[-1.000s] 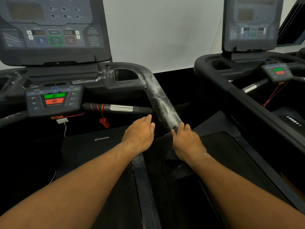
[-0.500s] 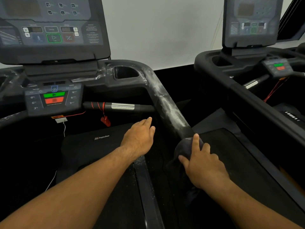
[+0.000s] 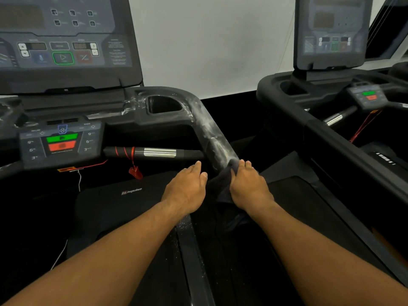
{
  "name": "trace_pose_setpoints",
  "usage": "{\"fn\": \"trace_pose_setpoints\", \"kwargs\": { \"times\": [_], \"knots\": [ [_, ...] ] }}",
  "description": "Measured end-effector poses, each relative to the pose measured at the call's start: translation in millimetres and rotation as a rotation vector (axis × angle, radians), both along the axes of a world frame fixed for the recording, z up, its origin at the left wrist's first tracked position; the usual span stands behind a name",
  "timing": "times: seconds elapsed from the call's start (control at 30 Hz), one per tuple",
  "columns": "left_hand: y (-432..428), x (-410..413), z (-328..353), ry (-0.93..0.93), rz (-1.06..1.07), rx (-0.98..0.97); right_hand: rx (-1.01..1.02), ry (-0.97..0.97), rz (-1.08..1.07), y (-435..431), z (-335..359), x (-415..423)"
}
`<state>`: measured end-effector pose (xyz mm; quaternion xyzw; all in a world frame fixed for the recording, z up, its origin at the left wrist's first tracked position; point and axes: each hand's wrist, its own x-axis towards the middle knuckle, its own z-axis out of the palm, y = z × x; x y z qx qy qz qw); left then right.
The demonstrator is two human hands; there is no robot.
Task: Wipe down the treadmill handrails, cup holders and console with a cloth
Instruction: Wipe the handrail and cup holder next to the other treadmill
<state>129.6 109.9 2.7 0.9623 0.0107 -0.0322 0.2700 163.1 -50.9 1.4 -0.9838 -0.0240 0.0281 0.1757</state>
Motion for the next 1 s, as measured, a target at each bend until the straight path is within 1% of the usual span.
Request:
{"fn": "trace_pose_setpoints", "kwargs": {
  "times": [0.07,0.13,0.27,0.37,0.43,0.5,0.6,0.7,0.87,1.0],
  "knots": [
    [2,4,1,-0.012,0.006,0.009,0.033,-0.007,-0.044,5,6,12],
    [5,7,2,-0.024,0.005,0.009,-0.001,0.013,-0.013,5,9,10],
    [12,13,2,-0.033,-0.017,0.0,-0.203,0.176,0.109,-13,9,-29],
    [15,16,0,-0.028,-0.053,-0.009,-0.265,0.237,0.076,-22,13,-64],
    [17,19,-3,-0.028,-0.082,0.018,-0.3,0.222,0.046,-22,11,-80],
    [21,22,-5,-0.039,-0.098,0.057,-0.329,0.149,0.025,-18,9,-83],
    [27,30,-11,-0.026,-0.121,0.087,-0.267,0.049,-0.048,-5,4,-70],
    [29,36,-13,-0.013,-0.124,0.098,-0.244,-0.026,-0.043,9,-1,-44],
    [36,47,-11,-0.055,-0.128,0.135,-0.179,-0.061,-0.028,39,-5,25],
    [48,57,-6,-0.095,-0.154,0.217,-0.134,-0.066,-0.057,58,-2,69]
  ]
}}
